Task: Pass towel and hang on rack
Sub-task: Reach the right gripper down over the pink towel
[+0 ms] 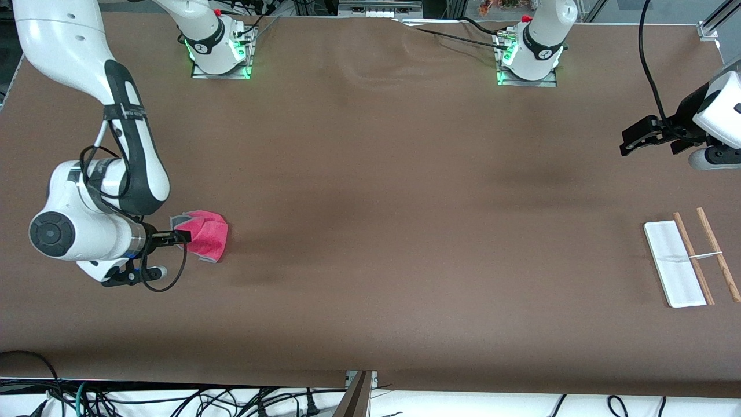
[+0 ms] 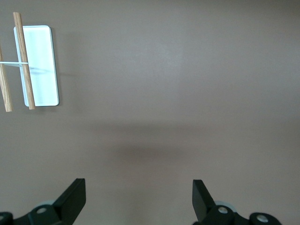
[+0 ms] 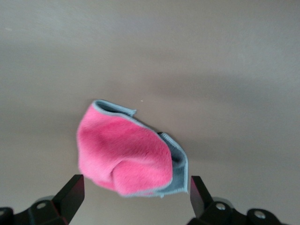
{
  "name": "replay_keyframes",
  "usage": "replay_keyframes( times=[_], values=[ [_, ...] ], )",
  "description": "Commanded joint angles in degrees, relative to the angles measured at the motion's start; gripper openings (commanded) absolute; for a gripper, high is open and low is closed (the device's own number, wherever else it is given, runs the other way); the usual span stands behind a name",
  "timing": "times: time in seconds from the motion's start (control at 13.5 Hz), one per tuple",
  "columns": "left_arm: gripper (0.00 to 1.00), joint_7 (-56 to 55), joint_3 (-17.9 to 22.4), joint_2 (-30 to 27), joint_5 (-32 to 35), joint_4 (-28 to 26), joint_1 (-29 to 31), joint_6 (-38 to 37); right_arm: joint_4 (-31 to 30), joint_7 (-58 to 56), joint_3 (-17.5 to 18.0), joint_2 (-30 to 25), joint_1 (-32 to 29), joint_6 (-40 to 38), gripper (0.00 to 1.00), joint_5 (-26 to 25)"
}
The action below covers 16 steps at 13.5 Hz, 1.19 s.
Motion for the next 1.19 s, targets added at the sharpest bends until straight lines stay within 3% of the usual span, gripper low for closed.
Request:
replay_keyframes(
  times=[0.0, 0.74, 1.04, 1.11],
  values=[
    [1.0, 1.31, -0.26, -0.49, 0.37, -0.14, 0.21, 0.28, -5.68, -0.4, 0.21, -1.51, -0.76, 3.15, 1.0, 1.13],
    [1.0, 1.3, -0.26, -0.49, 0.37, -0.14, 0.21, 0.45, -11.4, -0.48, -0.58, -1.51, -2.0, 6.4, 1.0, 1.4],
    [1.0, 1.31, -0.17, -0.49, 0.28, -0.23, 0.3, 0.45, -11.49, -0.4, -0.58, -0.99, -2.0, 6.66, 0.9, 3.77],
    [1.0, 1.31, -0.08, -0.41, 0.28, -0.23, 0.3, 0.45, -11.49, -0.4, -0.58, -0.9, -2.0, 6.75, 0.8, 3.77]
  ],
)
